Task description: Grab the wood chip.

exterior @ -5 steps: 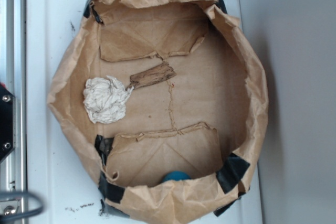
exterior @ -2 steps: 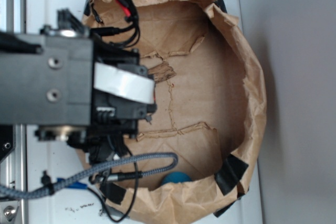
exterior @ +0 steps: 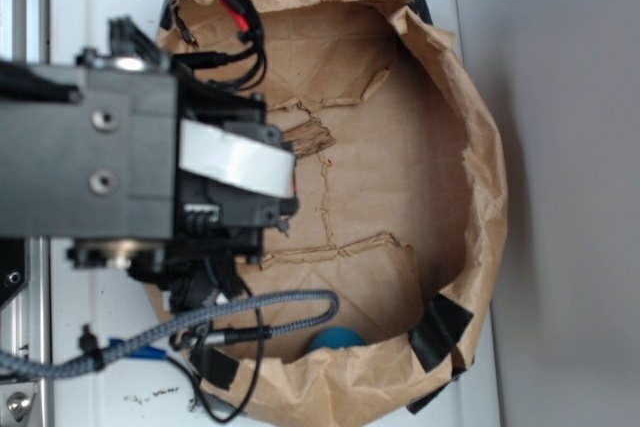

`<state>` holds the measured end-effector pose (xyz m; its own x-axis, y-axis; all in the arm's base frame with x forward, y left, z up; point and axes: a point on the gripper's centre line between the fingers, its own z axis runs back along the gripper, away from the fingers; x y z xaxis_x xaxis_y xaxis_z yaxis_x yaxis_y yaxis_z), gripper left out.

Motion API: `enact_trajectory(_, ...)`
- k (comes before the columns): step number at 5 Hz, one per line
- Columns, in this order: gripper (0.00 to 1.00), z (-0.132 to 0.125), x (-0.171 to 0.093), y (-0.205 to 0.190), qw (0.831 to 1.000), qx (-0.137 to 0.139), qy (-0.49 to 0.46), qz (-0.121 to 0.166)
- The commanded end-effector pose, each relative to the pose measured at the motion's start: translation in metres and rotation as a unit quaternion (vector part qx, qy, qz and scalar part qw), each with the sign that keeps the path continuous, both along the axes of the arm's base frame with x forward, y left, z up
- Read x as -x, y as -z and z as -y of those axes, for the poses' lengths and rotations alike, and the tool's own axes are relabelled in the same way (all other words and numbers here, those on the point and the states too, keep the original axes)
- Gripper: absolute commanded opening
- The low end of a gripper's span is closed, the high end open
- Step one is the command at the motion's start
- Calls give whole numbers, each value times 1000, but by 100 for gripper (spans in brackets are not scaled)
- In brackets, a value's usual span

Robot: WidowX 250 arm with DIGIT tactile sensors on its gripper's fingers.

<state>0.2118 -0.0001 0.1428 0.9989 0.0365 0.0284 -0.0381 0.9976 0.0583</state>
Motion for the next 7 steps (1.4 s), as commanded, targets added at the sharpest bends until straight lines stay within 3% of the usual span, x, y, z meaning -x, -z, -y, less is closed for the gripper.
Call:
enact_trajectory(1,100,-56,-36,42,980,51,-191,-13)
enact_trajectory(3,100,-59,-49,78,978,22,-209,2)
enact_trajectory(5,100,-57,-68,90,979,12,-204,24)
enact_trajectory(6,100,-50,-74,103,980,-20,-194,48)
enact_trajectory(7,100,-46,-73,117,984,-29,-173,44)
